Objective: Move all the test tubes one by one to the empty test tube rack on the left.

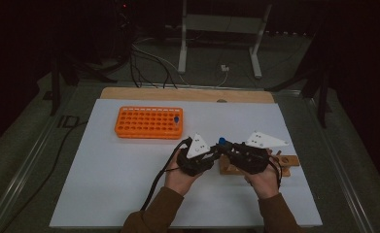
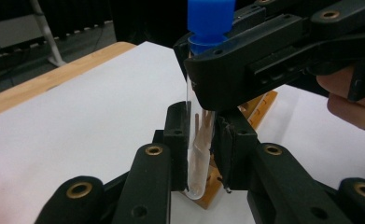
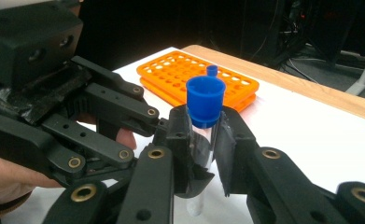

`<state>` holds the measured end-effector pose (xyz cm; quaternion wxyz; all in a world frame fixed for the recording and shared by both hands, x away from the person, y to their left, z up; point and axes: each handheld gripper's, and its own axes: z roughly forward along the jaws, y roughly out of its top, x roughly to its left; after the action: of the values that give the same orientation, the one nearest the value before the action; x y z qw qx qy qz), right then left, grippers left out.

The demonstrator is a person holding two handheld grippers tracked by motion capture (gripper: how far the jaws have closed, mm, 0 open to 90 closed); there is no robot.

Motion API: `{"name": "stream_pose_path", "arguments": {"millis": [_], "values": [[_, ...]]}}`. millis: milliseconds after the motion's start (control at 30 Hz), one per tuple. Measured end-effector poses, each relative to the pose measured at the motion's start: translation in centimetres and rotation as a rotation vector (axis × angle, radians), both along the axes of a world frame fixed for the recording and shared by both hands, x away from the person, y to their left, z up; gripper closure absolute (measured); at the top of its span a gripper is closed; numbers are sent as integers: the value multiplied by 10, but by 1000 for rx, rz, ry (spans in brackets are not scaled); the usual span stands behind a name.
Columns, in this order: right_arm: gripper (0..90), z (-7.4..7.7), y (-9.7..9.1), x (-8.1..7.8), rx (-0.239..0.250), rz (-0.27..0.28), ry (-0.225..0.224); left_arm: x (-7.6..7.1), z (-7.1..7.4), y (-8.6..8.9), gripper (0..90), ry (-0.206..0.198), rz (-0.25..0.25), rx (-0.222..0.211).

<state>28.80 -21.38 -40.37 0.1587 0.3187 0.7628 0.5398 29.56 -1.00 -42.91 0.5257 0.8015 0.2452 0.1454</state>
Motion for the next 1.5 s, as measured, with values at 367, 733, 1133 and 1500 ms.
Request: {"name": "stream_pose_path", "arguments": {"millis": [367,733,1133,1500], "values": [[383,-1,-6,2,25,4,20,6,0,6,770,4,35,7],[29,-3,-26,1,22,-115,-13,12,4,23,769,6,81,-11],[0,-9,-46,-1,-19,-201,-43,20,6,42,769,3,126,-14],[1,-14,-62,-2,-30,-234,-38,27,8,65,768,-15,171,-21]]}}
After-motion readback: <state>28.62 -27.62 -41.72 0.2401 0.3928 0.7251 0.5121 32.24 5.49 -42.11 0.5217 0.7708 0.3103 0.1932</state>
